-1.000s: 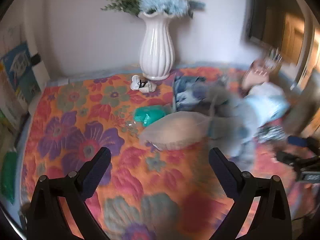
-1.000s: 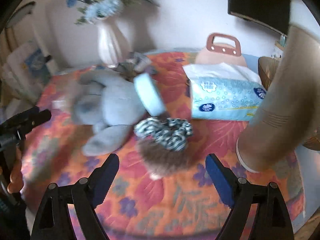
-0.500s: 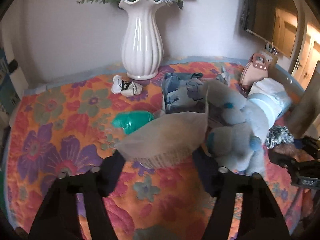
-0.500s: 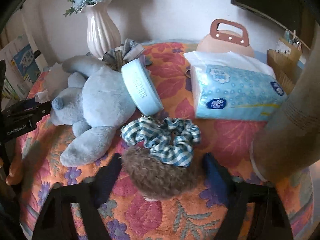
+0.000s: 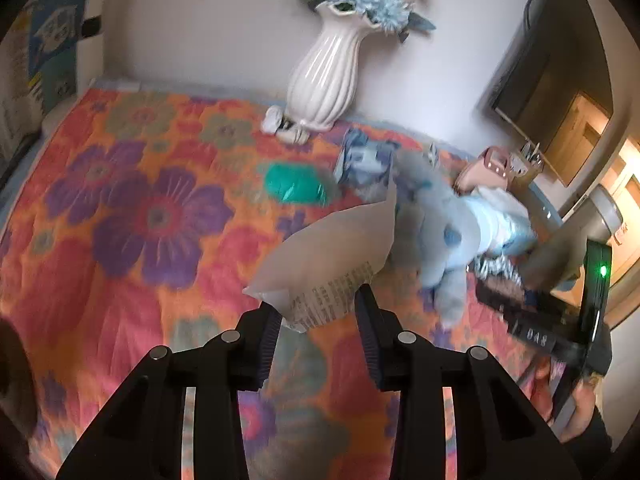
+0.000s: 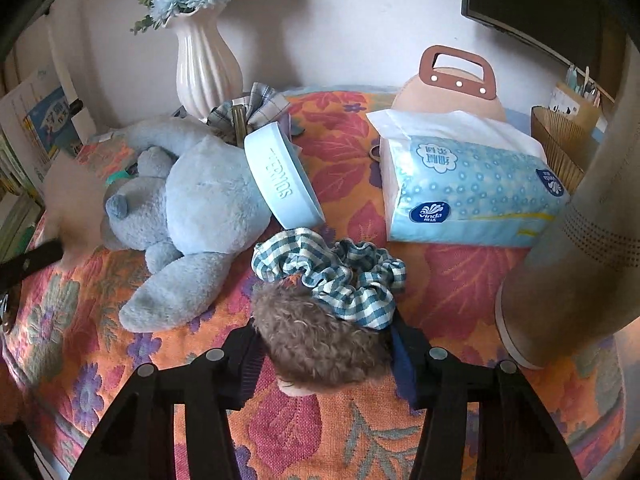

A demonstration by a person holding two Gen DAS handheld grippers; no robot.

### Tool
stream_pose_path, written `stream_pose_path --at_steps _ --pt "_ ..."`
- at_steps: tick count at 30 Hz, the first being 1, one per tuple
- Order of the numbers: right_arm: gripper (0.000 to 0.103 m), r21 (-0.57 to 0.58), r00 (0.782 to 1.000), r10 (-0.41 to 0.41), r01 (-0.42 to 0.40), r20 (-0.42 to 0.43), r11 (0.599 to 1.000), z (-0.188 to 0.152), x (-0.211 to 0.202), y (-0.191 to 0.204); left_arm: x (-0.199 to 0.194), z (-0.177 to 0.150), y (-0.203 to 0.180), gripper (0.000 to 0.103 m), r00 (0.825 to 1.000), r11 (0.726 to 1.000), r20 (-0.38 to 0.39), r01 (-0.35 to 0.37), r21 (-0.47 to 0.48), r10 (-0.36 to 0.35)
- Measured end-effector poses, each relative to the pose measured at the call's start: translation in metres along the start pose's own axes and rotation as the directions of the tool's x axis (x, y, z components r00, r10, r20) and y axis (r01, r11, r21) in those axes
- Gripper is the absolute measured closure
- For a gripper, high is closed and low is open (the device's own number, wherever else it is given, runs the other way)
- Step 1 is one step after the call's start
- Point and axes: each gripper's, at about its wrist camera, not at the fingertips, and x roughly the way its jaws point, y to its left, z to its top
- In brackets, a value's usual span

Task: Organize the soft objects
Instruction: 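Grasp the clear plastic bag with the left gripper while the right grasps the brown plush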

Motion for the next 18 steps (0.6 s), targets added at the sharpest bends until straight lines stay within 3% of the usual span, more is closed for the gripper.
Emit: stream_pose_path --at_steps 4,8,12,13,15,18 --pt "0.050 -0.004 1.000 -0.001 0.001 0.000 1.000 0.000 0.000 -0.001 -0.002 -0.015 -0.003 0.070 1.000 1.000 -0.020 0.004 0.002 -0.004" --pt "0.050 -0.004 1.000 0.008 -0.008 0.001 1.000 -0.001 0.000 -0.001 -0.004 -0.022 -0.004 0.070 0.996 0.997 -0.050 0.076 -0.011 -0.076" --pt "0.050 0.000 1.000 0.019 -0.019 0.003 1.000 -0.001 0.000 -0.001 -0.008 -0.028 -0.009 0.067 0.992 0.995 -0.075 0.103 0.000 -0.103" --pt "0.050 0.000 1.000 0.020 -0.020 0.003 1.000 -0.001 -0.001 -0.001 -0.009 -0.030 -0.010 0.057 0.991 0.995 -0.089 0.102 0.008 -0.101" --pt "0.050 0.000 1.000 0.020 -0.020 0.003 1.000 -0.001 -0.001 -0.001 -0.013 -0.034 -0.010 0.054 0.992 0.996 -0.095 0.089 0.022 -0.087" --pt "0.049 0.000 1.000 0.030 -0.030 0.003 1.000 -0.001 -0.001 -0.002 -0.019 -0.039 -0.002 0.028 0.994 0.998 -0.100 0.057 0.030 -0.053"
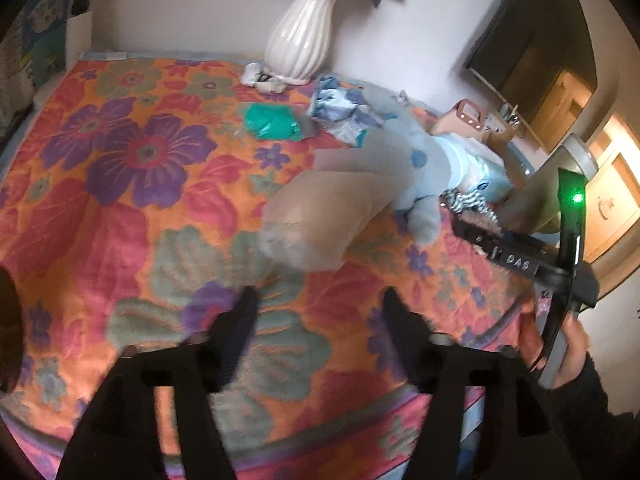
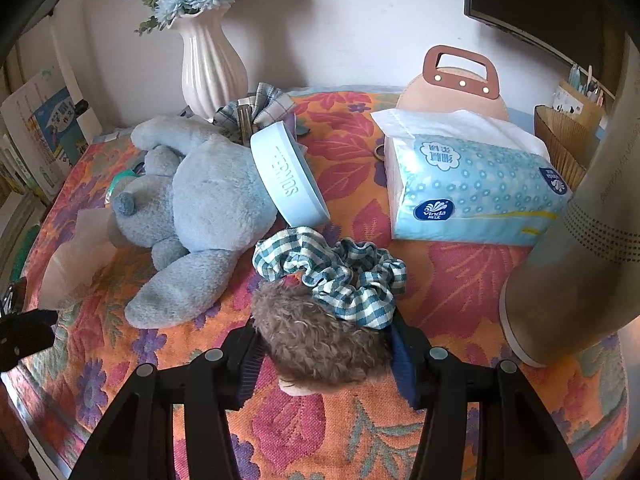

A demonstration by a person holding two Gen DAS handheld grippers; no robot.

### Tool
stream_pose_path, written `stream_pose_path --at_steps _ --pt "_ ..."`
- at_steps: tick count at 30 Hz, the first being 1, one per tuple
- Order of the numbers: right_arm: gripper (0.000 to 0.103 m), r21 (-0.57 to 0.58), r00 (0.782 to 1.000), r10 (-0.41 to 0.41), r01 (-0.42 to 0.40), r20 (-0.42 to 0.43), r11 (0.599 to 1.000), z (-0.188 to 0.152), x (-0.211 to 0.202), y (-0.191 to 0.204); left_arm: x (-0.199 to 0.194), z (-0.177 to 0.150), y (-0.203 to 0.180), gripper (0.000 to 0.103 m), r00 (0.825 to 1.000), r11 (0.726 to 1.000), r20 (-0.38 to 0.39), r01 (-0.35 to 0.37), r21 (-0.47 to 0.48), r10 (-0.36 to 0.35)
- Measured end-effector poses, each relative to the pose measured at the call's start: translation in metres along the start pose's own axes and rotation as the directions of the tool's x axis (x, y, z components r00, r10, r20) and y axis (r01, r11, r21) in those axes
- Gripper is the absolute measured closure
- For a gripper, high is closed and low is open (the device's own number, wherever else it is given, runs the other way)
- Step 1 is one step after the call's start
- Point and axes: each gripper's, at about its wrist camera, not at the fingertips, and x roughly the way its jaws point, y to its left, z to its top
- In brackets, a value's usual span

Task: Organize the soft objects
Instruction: 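Grasp the clear plastic bag with the left gripper while the right grasps the brown plush, then carry the clear bag and brown plush with both grippers to the woven tray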

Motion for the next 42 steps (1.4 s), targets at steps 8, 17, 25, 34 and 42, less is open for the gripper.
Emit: stream_pose_path --at_steps 8,17,25,34,42 --pt "0.042 -0.003 1.000 0.023 -0.024 -0.003 1.000 0.001 0.001 0.001 0.009 0.028 -0.009 0.022 0.999 0.997 0.011 -0.044 0.062 0.044" --pt "0.040 0.004 0.999 0.039 -0.039 -0.004 0.999 0.003 0.001 -0.001 0.055 0.047 -0.030 0.046 0.990 0.976 0.016 -0.142 0.168 0.141" --pt "0.019 0.017 0.998 0.056 -0.056 -0.011 0.998 -0.001 0.000 0.000 0.028 0.026 -0.025 0.064 0.991 0.996 0.105 -0.083 0.007 0.082" --pt "0.019 0.076 1.000 0.028 -0.028 0.011 0.997 -0.003 -0.007 -0.010 0.030 0.017 -0.045 0.064 0.974 0.988 0.183 -0.145 0.053 0.133" --pt "0.054 0.055 0.998 0.040 -0.043 0.051 0.998 -0.008 -0.020 -0.005 0.024 0.016 -0.026 0.064 0.980 0.997 0.185 -0.068 -0.034 0.073"
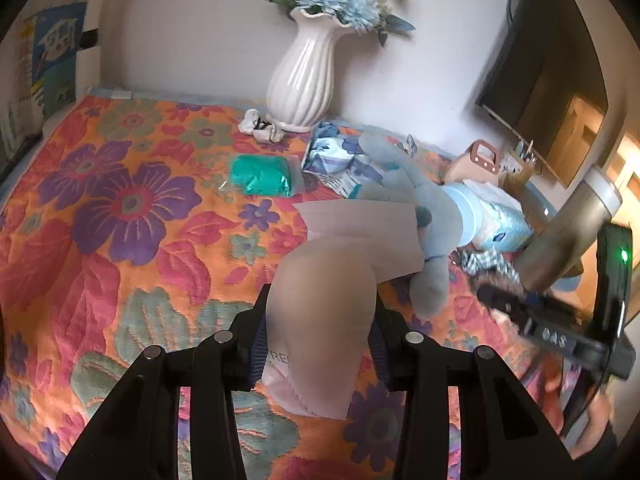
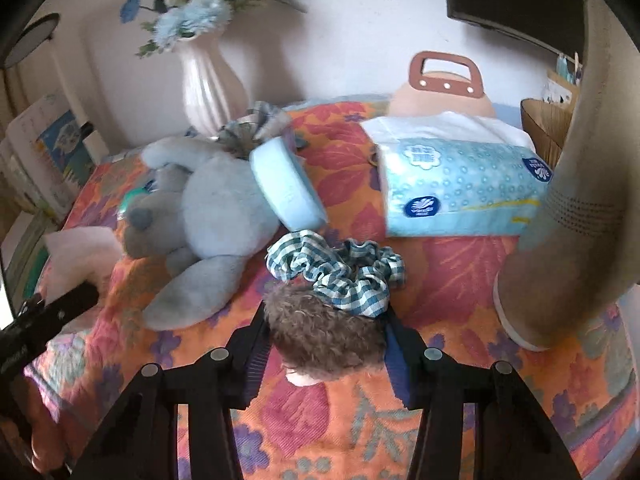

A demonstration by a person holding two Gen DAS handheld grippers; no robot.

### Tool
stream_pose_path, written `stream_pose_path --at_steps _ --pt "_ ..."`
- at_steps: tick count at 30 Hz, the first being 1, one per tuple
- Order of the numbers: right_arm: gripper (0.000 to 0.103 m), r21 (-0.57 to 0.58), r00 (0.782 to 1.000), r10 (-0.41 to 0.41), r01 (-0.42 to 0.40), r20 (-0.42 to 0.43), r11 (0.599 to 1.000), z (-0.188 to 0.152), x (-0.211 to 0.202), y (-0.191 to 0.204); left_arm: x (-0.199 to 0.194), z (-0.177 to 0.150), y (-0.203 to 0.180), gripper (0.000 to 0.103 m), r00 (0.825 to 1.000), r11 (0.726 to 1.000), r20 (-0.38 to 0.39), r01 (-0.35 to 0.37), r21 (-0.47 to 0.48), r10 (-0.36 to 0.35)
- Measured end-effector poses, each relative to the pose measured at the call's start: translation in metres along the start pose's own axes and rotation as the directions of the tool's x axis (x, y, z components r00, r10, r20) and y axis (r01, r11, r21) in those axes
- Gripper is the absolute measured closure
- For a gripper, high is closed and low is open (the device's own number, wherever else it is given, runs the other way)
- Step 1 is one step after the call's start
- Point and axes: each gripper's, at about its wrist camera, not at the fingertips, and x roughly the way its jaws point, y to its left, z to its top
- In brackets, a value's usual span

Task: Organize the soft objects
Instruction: 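Carry the clear bag and brown plush with both grippers to the woven tray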

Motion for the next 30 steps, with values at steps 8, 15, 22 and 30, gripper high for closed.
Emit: stream_pose_path --at_steps 8,15,22,30 --pt "0.054 0.087 0.998 0.065 -0.062 -0.024 0.994 -0.021 -0.034 -0.015 -0.012 -0.005 -0.040 0.064 1.000 0.997 0.008 0.017 0.072 -0.018" --pt "0.054 0.121 0.997 0.043 -0.036 -0.061 0.992 -0.023 -0.072 -0.049 -0.012 -0.009 -0.120 0.064 0.990 0.972 -0.061 0.139 0.189 -0.130" --pt "0.054 0.137 0.999 -0.012 0.016 -0.033 0.990 -0.026 -0.114 -0.094 -0.003 -0.013 -0.192 0.064 0.969 0.930 -0.124 0.239 0.278 -0.212" --pt "0.054 0.144 0.993 -0.114 0.111 0.014 0.983 -0.027 -0.150 -0.142 -0.003 -0.022 -0.283 0.064 0.942 0.852 -0.171 0.335 0.403 -0.289"
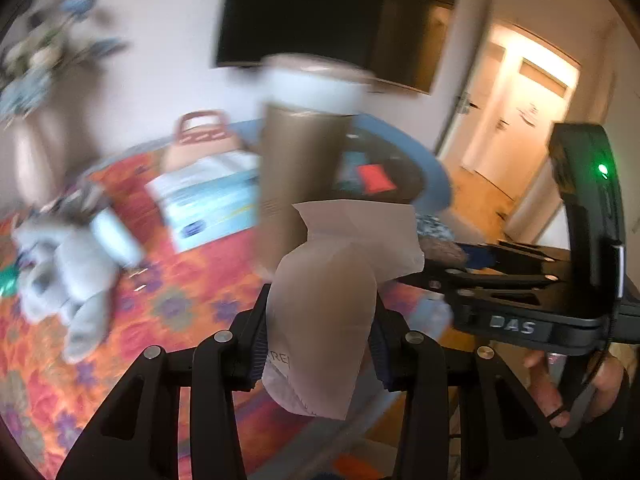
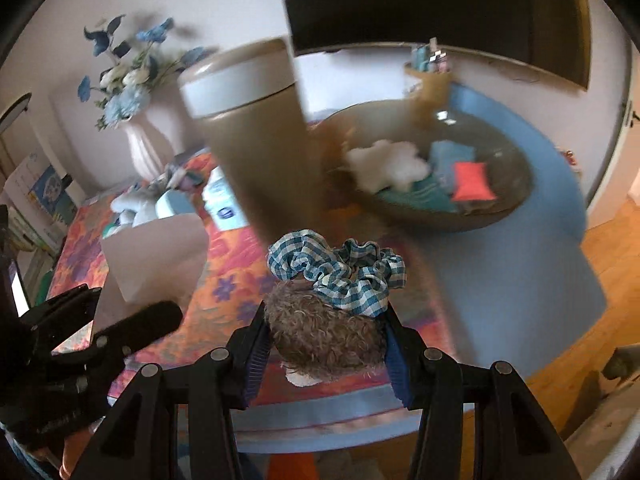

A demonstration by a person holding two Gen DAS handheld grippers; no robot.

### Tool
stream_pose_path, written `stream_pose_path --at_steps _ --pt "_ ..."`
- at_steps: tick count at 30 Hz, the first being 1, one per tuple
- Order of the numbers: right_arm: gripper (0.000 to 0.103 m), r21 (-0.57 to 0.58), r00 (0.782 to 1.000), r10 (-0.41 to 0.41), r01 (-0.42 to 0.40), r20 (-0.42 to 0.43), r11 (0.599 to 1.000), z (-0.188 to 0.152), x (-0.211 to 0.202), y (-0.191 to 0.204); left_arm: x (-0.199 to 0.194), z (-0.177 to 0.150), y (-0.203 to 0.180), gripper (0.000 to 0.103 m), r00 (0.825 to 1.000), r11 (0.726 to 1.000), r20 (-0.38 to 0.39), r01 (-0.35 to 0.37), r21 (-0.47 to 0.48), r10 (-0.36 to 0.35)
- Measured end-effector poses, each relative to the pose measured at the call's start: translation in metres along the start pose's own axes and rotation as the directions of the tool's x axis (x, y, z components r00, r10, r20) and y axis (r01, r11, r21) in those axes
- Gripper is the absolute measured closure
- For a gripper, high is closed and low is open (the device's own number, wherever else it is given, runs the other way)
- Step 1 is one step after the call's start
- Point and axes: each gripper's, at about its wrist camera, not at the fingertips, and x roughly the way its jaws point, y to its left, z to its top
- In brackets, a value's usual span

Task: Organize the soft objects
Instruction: 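Carry the clear bag and brown plush with both grippers to the woven tray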

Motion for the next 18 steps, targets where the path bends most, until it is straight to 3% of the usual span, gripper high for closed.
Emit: stream_pose_path --at_steps 10,14,18 --pt "0.054 0.114 0.995 -0.051 0.041 0.088 0.993 0.005 -0.041 -0.080 0.034 0.032 -0.091 0.064 0.991 0.980 -0.026 0.134 0.147 -0.132" --pt "0.054 0.191 0.993 -0.038 0.016 0.114 0.981 0.006 -0.050 -0.114 0.046 0.036 -0.108 0.065 0.983 0.973 -0.045 0.184 0.137 -0.179" --pt "0.054 0.239 0.986 -0.080 0.042 0.148 0.970 0.016 -0.064 -0.141 0.062 0.047 -0.119 0.066 0.978 0.969 -0.045 0.210 0.128 -0.206"
